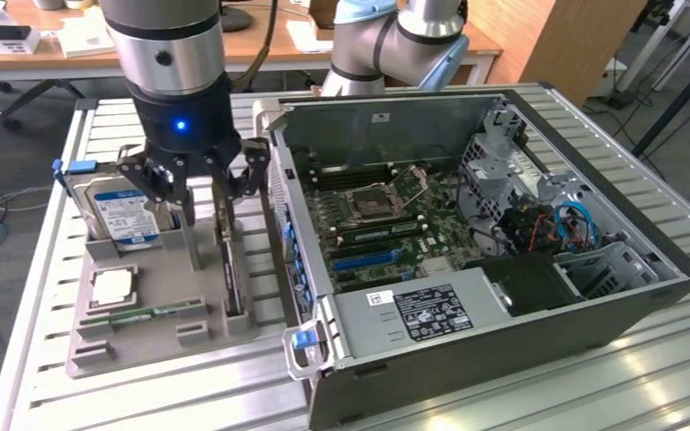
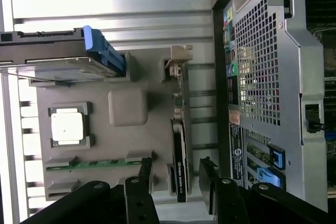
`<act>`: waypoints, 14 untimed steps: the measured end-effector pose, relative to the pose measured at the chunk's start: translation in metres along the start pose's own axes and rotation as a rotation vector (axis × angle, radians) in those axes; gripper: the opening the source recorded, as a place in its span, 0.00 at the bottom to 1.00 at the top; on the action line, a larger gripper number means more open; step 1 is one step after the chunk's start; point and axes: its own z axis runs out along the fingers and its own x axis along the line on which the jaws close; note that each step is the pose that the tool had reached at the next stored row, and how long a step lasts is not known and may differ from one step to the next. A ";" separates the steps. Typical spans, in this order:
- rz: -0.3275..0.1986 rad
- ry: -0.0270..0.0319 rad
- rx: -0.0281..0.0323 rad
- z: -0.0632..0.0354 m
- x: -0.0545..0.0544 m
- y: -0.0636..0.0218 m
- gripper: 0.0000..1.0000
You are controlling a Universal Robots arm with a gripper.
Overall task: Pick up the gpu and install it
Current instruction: 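Pick up the gpu and move the gpu toward the slot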
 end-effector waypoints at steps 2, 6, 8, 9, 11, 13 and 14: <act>0.000 0.0000 0.0000 0.0036 0.000 -0.0002 0.49; 0.000 -0.0001 -0.0001 0.0110 0.000 -0.0005 0.49; 0.000 -0.0001 0.0000 0.0146 0.000 -0.0007 0.49; 0.000 -0.0001 -0.0001 0.0164 0.000 -0.0007 0.49; 0.000 0.0000 0.0000 0.0200 0.000 -0.0009 0.49; 0.000 0.0000 0.0000 0.0223 0.001 -0.0010 0.49; 0.000 0.0001 0.0002 0.0223 0.001 -0.0010 0.49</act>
